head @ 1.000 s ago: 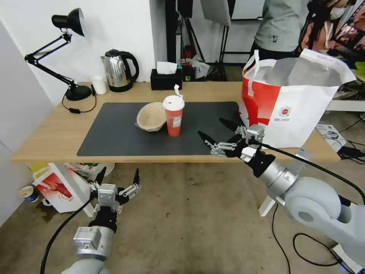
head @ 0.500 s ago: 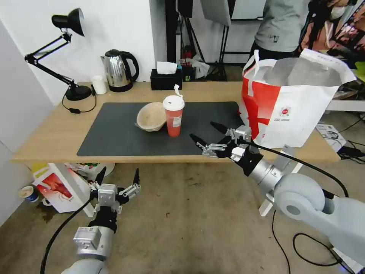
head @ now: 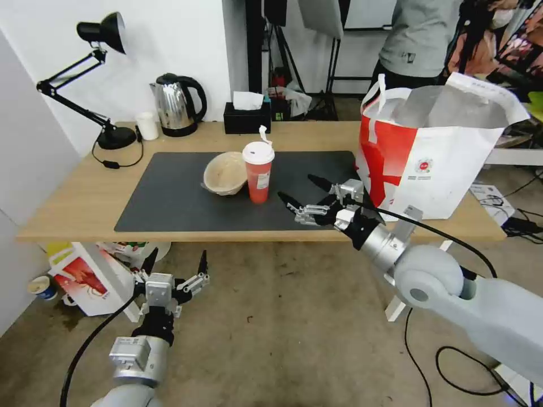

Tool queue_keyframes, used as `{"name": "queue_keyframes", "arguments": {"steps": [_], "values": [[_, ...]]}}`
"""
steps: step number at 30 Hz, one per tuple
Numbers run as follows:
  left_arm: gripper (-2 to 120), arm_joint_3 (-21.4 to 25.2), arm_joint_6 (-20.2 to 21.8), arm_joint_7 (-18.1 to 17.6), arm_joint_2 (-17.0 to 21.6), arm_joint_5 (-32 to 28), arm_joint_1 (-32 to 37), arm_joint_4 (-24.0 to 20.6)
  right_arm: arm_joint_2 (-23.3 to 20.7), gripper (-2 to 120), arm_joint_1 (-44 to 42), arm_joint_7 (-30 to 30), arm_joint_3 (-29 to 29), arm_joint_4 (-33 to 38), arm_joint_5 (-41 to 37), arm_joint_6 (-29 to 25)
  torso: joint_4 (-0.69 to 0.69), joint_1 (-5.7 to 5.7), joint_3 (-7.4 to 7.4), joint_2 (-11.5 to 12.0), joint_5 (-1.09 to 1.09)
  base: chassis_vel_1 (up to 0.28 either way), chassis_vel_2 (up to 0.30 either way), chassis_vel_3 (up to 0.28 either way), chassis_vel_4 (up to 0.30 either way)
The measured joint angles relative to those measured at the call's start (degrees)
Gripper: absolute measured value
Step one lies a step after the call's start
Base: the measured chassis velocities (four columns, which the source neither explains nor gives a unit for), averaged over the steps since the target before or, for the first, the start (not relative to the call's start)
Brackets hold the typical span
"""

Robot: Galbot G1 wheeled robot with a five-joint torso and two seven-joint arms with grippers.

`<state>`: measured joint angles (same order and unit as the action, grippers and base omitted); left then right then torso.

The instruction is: Pick up the trash from the table and place it into the takeout bag.

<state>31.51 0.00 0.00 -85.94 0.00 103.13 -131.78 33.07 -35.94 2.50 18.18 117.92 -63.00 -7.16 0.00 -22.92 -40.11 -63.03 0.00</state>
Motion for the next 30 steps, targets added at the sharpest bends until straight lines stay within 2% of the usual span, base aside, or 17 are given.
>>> {"name": "queue_keyframes", "arguments": {"steps": [11, 30], "values": [[100, 0.0, 0.0, 0.0, 0.0, 0.0, 0.0, 0.0, 4.0, 100, 5.4, 1.0, 5.5, -3.8, 0.7, 0.4, 0.01, 0.00, 0.00, 0.0, 0.00, 0.000, 0.000, 0.000, 0.000], [100, 0.0, 0.0, 0.0, 0.0, 0.0, 0.0, 0.0, 7.0, 100, 7.8, 1.6, 8.9, -5.3, 0.4, 0.5, 0.00, 0.01, 0.00, 0.0, 0.01, 0.000, 0.000, 0.000, 0.000]]}}
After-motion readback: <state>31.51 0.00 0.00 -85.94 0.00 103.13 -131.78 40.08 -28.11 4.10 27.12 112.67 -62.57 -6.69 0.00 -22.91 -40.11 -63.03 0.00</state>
